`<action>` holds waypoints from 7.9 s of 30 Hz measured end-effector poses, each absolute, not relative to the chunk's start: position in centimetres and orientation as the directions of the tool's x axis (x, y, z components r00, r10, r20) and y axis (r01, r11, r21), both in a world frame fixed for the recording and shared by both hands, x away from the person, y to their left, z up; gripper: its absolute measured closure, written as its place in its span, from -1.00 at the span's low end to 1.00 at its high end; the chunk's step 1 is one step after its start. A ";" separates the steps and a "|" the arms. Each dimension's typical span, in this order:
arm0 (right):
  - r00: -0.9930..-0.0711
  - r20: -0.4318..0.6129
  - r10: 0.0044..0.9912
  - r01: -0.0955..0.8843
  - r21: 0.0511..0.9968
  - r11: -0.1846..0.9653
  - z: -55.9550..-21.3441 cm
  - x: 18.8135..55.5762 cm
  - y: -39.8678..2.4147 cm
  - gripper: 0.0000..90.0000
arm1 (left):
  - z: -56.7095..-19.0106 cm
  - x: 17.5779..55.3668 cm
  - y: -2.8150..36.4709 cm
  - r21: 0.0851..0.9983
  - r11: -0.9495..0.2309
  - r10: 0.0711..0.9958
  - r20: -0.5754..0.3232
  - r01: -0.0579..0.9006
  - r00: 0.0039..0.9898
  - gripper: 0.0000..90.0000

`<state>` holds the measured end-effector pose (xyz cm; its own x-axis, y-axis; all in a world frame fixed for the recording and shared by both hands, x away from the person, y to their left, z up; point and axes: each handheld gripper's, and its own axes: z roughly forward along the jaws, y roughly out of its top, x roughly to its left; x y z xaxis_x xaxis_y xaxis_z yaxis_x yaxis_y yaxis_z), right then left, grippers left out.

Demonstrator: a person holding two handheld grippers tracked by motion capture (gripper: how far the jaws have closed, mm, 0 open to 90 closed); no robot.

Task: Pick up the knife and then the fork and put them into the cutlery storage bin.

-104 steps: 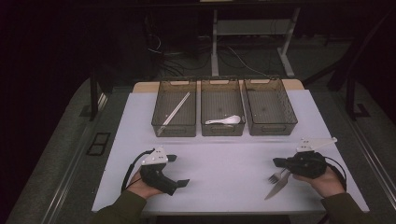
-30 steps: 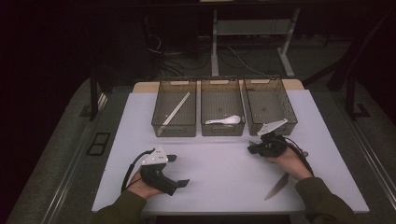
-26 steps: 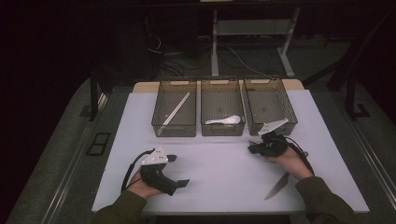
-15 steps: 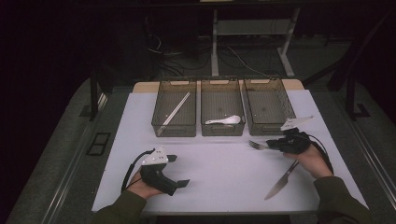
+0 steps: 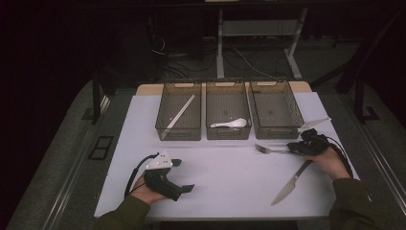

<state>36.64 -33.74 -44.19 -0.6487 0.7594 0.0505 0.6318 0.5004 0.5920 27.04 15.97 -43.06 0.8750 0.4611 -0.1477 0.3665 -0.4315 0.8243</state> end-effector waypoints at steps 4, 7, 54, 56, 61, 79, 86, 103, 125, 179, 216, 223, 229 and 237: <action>-0.660 0.070 0.748 0.635 0.584 0.506 -44.1 36.5 -33.5 0.99 | -43.1 27.1 16.0 0.824 -0.432 0.462 -0.147 0.367 0.874 -1.00; -0.679 0.081 0.730 0.630 0.575 0.522 -44.0 36.3 -33.2 0.99 | -43.0 27.0 16.0 0.825 -0.430 0.462 -0.149 0.367 0.875 -1.00; -0.955 -0.055 0.292 0.285 0.118 0.951 -41.9 38.0 -25.3 0.83 | -43.1 27.1 16.0 0.823 -0.432 0.458 -0.150 0.367 0.876 -1.00; -0.956 -0.050 0.289 0.282 0.113 0.953 -41.9 38.1 -25.2 0.86 | -43.1 27.1 16.0 0.823 -0.432 0.458 -0.151 0.368 0.876 -1.00; -0.954 -0.038 0.296 0.290 0.126 0.949 -41.9 38.2 -25.4 0.88 | -43.1 27.1 16.0 0.824 -0.428 0.460 -0.154 0.371 0.874 -1.00; -0.923 -0.018 0.383 0.342 0.413 0.844 -40.2 37.8 -26.6 0.88 | -43.1 27.0 16.0 0.824 -0.429 0.460 -0.153 0.370 0.874 -1.00; -0.891 -0.005 0.455 0.379 0.544 0.749 -39.5 37.3 -27.8 0.88 | -43.1 27.0 16.0 0.823 -0.431 0.461 -0.153 0.370 0.874 -1.00; -0.762 0.056 0.645 0.479 0.720 0.502 -36.6 36.8 -30.1 0.88 | -43.0 27.4 16.2 0.830 -0.434 0.451 -0.137 0.350 0.882 -1.00; -0.625 0.012 0.781 0.494 0.781 0.383 -31.4 42.2 -31.7 0.88 | -43.3 28.3 16.4 0.845 -0.426 0.433 -0.124 0.324 0.893 -1.00; -0.539 0.014 0.842 0.633 0.666 0.394 -38.7 45.3 -31.4 0.34 | -43.3 27.9 16.1 0.841 -0.436 0.416 -0.127 0.320 0.900 -1.00; -0.754 0.092 0.651 0.598 0.509 0.620 -41.2 28.2 -32.3 0.99 | -43.2 27.7 16.1 0.840 -0.441 0.417 -0.120 0.316 0.901 -1.00; -0.767 0.087 0.636 0.596 0.463 0.656 -42.2 26.9 -32.0 0.99 | -43.2 27.7 16.1 0.840 -0.442 0.417 -0.119 0.316 0.901 -1.00; -0.774 0.094 0.626 0.597 0.437 0.673 -42.6 26.3 -32.0 0.99 | -43.2 27.6 16.1 0.841 -0.437 0.419 -0.121 0.317 0.900 -1.00; -0.779 0.068 0.623 0.597 0.383 0.704 -42.6 26.4 -31.3 0.99 | -43.2 27.7 16.1 0.840 -0.443 0.417 -0.117 0.314 0.901 -1.00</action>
